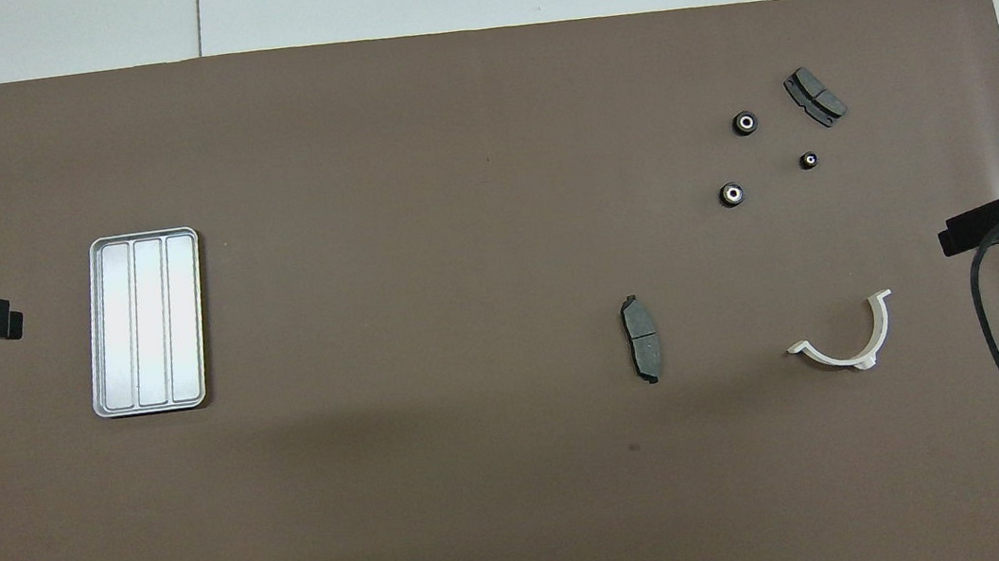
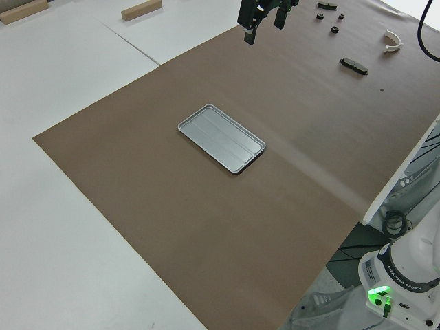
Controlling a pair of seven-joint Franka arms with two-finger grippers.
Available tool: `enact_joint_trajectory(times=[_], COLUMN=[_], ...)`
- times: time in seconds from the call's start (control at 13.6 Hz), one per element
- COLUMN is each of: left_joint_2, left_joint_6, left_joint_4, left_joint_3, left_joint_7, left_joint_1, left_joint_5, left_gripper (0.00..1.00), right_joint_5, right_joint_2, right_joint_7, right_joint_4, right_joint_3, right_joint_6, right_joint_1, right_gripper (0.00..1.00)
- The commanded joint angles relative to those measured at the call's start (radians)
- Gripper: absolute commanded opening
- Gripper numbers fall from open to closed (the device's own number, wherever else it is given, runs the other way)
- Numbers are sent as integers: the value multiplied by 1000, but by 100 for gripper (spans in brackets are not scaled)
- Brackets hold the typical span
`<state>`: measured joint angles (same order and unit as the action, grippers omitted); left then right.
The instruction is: Pick bearing gear from pile to tray
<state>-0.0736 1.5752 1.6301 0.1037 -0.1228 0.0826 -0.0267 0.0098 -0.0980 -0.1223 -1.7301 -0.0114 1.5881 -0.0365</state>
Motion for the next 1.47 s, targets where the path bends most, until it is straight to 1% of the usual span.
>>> enact_joint_trajectory(times=[0.0,0.29,0.66,0.81,1.03,1.25,1.4], left_joint_2=[-32,-34,-38,-38,-40,-40,-40], left_joint_6=[14,14,22,22,17,25,25], left_joint_4=[33,37,39,40,42,48,48], left_joint_3=[-3,-2,-2,-2,-1,-1,-1], left_joint_7=[-11,-14,-12,-12,-14,-15,-14], left_joint_1=[-1,2,2,2,2,3,2], left_joint_5=[-12,-12,-12,-12,-12,-12,-12], left_gripper=[100,100,100,100,100,100,100], right_joint_5=[-10,-8,-8,-8,-8,-8,-22], right_joint_2=[-26,-26,-35,-40,-29,-28,23], right_joint_7=[-31,-43,-33,-34,-37,-36,-34], right_joint_4=[-23,-23,-29,-45,-60,-149,-152], right_joint_3=[4,2,2,2,2,8,10], right_joint_6=[-8,-10,-48,-34,7,117,156], right_joint_1=[-13,-14,-2,-2,0,3,13], right_gripper=[100,100,100,100,100,100,100])
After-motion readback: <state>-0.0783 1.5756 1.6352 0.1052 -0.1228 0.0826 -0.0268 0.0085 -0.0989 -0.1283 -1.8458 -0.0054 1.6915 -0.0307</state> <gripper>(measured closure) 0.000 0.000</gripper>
